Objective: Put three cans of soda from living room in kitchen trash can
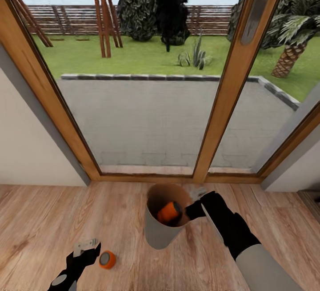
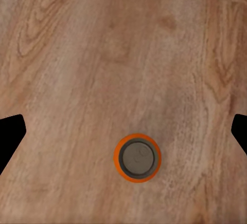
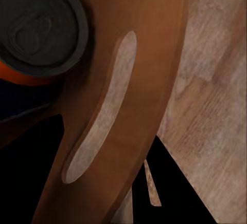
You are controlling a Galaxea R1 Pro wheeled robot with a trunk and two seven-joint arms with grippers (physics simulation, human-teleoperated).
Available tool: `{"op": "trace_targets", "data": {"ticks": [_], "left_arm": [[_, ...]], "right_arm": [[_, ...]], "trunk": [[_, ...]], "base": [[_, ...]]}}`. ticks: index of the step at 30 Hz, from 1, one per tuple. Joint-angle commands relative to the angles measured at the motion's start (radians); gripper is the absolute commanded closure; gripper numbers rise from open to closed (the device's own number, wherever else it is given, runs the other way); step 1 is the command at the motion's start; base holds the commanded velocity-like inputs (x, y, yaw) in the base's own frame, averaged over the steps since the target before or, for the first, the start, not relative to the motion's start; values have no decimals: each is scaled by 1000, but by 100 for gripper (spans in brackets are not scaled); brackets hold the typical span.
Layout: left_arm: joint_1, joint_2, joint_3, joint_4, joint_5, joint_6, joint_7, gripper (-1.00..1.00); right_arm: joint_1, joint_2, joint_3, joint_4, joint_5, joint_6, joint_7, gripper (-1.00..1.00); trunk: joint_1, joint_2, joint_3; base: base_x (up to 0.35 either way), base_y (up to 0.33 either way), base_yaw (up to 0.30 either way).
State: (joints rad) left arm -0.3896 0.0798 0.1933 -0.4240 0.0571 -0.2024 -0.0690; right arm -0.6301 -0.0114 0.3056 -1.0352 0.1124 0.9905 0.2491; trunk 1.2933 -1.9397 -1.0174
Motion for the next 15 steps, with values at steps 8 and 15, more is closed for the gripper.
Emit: {"op": "trace_targets", "data": {"ticks": [8,15], "left_arm": [[0,0,0,-1,0,0,0,-100],[0,0,0,-1,1,0,0,-100]], "right_arm": [[0,-4,0,-14,-31,6,7,100],[0,-4,0,-15,-31,7,7,100]], "trunk": [[31,-56,-38],[50,-91,-65]], "base": [[0,0,0],[0,0,0]]}}
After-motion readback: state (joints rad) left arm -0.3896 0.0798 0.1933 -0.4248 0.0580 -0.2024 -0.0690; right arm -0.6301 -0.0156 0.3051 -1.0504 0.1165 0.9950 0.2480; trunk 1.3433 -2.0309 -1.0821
